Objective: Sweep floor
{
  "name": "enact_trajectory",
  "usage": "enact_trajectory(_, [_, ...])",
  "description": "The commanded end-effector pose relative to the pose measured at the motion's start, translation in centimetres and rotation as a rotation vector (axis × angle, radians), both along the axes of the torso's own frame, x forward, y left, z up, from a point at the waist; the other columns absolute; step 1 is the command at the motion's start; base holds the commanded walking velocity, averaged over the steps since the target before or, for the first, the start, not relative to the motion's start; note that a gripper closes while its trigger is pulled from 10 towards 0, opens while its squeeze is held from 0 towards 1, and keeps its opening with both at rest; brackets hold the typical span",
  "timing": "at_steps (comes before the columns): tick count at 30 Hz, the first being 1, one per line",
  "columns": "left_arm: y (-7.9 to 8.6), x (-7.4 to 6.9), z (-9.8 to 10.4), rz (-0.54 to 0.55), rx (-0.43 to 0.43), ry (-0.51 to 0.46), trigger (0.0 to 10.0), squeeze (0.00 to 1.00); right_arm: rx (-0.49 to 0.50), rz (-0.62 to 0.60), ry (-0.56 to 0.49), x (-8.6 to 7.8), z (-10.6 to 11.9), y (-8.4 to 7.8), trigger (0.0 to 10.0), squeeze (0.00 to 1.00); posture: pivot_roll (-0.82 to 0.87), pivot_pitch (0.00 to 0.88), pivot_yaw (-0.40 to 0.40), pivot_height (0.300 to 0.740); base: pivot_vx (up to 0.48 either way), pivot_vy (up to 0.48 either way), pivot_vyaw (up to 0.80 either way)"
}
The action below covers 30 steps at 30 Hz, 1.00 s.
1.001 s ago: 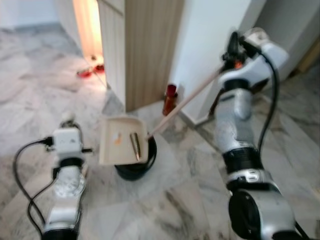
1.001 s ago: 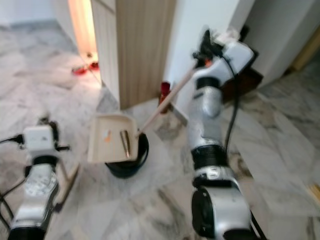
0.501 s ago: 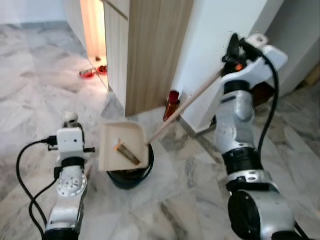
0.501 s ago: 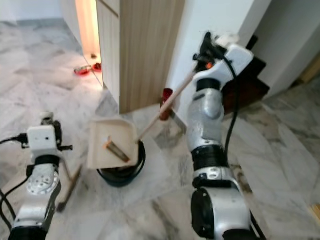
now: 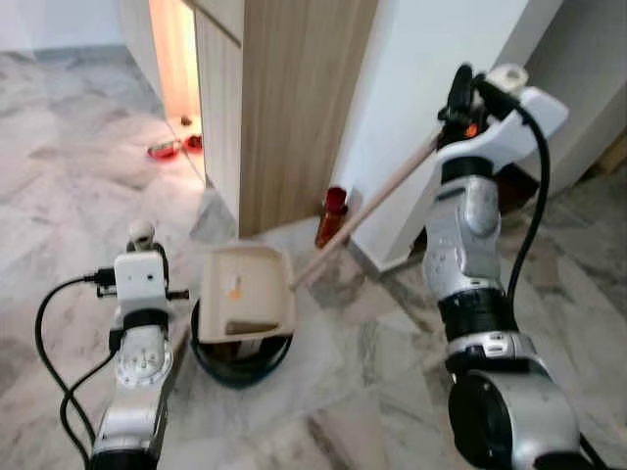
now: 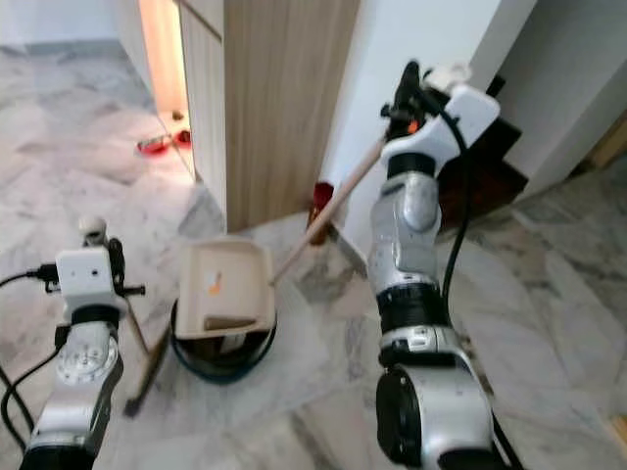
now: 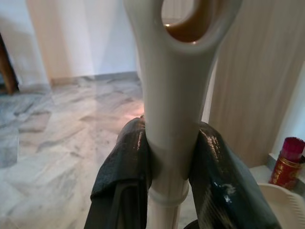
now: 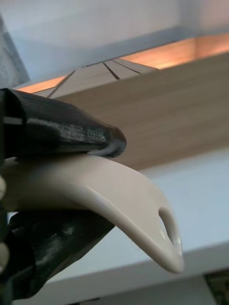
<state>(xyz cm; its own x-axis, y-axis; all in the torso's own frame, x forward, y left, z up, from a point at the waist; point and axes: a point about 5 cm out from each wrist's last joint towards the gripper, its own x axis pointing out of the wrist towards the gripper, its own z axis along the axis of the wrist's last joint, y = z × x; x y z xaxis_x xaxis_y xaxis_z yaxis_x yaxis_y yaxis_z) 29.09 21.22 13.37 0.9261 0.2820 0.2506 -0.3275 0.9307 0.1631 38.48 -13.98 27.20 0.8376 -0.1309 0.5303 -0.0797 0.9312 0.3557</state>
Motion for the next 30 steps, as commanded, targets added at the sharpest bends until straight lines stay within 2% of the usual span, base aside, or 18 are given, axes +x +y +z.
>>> enact_trajectory(1, [-0.1, 0.0, 1.1, -0.003, 0.028, -0.057, 10.0, 0.00, 0.016, -0.009, -0.078, -0.4, 1.8, -0.2, 10.0, 0.00, 0.25, 0.032, -0.176, 0.740, 0.334, 0.000, 0.00])
enact_trajectory(8, [-0.1, 0.0, 1.2, 0.008, 0.028, -0.067, 10.0, 0.00, 0.018, -0.006, -0.079, -0.4, 1.9, -0.1, 10.0, 0.00, 0.25, 0.032, -0.178, 0.740, 0.327, 0.000, 0.00])
enact_trajectory(18, [-0.1, 0.0, 1.2, 0.007, 0.030, -0.069, 10.0, 0.00, 0.001, -0.002, -0.107, -0.6, 2.2, 0.3, 10.0, 0.00, 0.25, 0.033, -0.179, 0.740, 0.000, 0.000, 0.00])
enact_trajectory(28, [-0.1, -0.1, 1.2, 0.005, 0.028, -0.069, 10.0, 0.00, -0.111, 0.032, -0.317, -3.1, 3.8, 2.8, 10.0, 0.00, 0.25, 0.034, -0.178, 0.740, 0.000, 0.000, 0.00])
enact_trajectory(30, [-0.1, -0.1, 1.2, 0.003, 0.028, -0.068, 10.0, 0.00, -0.132, 0.075, -0.366, -3.9, 4.0, 4.1, 10.0, 0.00, 0.25, 0.035, -0.177, 0.740, 0.000, 0.000, 0.00])
